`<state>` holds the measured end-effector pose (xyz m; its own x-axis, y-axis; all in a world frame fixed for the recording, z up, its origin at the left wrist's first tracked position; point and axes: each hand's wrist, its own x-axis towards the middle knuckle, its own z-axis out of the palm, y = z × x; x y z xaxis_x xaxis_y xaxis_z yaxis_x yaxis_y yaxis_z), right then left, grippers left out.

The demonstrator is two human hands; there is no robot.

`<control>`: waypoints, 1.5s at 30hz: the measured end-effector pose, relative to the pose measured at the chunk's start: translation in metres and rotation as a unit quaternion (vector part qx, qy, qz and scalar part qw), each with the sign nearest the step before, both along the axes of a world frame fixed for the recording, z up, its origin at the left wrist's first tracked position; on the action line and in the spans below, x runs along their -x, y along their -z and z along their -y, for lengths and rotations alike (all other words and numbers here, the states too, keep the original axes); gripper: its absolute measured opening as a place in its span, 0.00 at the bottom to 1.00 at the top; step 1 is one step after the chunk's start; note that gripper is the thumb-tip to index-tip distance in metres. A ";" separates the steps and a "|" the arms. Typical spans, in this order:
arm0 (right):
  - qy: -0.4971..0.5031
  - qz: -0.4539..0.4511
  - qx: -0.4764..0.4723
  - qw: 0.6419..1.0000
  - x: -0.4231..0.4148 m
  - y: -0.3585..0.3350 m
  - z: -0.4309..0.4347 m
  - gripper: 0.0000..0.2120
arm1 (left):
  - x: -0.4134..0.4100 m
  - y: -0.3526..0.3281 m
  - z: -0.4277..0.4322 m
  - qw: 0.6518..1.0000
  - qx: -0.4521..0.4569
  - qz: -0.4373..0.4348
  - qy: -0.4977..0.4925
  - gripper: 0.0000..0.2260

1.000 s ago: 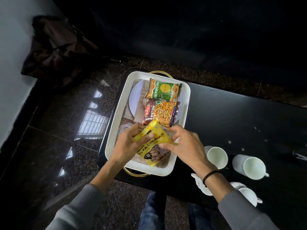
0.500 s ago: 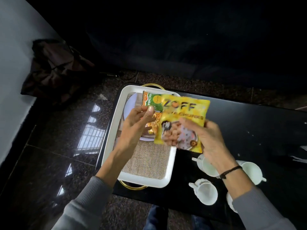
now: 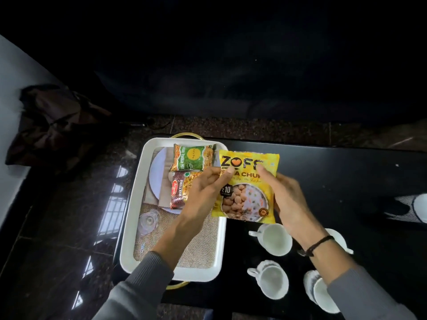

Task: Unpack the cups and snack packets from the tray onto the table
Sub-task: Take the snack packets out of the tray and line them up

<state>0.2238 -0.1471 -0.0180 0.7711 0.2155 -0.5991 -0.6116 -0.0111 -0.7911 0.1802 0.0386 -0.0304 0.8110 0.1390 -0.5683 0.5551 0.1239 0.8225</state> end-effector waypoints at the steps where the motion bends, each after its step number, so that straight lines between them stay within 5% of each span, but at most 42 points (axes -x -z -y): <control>1: -0.007 -0.002 0.009 1.000 0.001 0.001 0.003 0.18 | -0.003 -0.002 0.003 1.000 0.001 -0.014 0.009 0.09; 4: -0.047 -0.003 0.023 0.999 0.004 -0.001 0.015 0.16 | -0.007 -0.003 0.011 0.999 0.014 -0.017 0.023 0.14; 6: -0.052 -0.003 0.017 0.999 0.003 -0.002 0.025 0.15 | -0.008 0.000 0.016 0.998 0.049 -0.031 0.011 0.04; 8: -0.018 -0.009 0.004 1.000 0.000 -0.001 0.036 0.17 | -0.012 -0.001 0.025 0.998 0.051 -0.021 -0.004 0.24; 10: -0.013 -0.012 0.000 1.000 0.000 0.001 0.043 0.22 | -0.015 0.001 0.033 0.999 0.038 -0.009 -0.011 0.32; 13: -0.064 0.011 0.021 0.998 0.004 0.006 0.050 0.20 | -0.018 0.003 0.044 0.999 0.023 -0.001 -0.043 0.28; 15: 0.005 0.021 0.036 0.999 0.002 0.011 0.052 0.19 | -0.018 0.003 0.050 0.999 0.022 -0.016 -0.026 0.27; 17: 0.055 0.007 0.060 0.997 -0.002 0.017 0.056 0.18 | -0.019 0.010 0.055 0.999 0.024 -0.025 0.007 0.17; 20: 0.003 0.001 0.081 0.997 -0.001 0.021 0.060 0.16 | -0.015 0.014 0.060 0.999 -0.018 -0.029 0.013 0.04; 31: -0.004 0.001 0.139 0.990 -0.029 0.045 0.068 0.04 | -0.030 0.029 0.061 0.996 -0.065 -0.055 -0.016 0.12; 34: 0.013 0.014 0.167 0.986 -0.044 0.055 0.061 0.08 | -0.048 0.033 0.058 0.993 -0.105 -0.055 -0.002 0.10; 39: -0.027 0.128 0.315 0.940 -0.053 0.064 0.054 0.13 | -0.058 0.037 0.054 0.959 -0.274 -0.031 0.067 0.22; 45: -0.173 0.218 0.350 0.894 -0.044 0.067 0.040 0.11 | -0.043 0.046 0.061 0.883 -0.399 0.005 0.246 0.25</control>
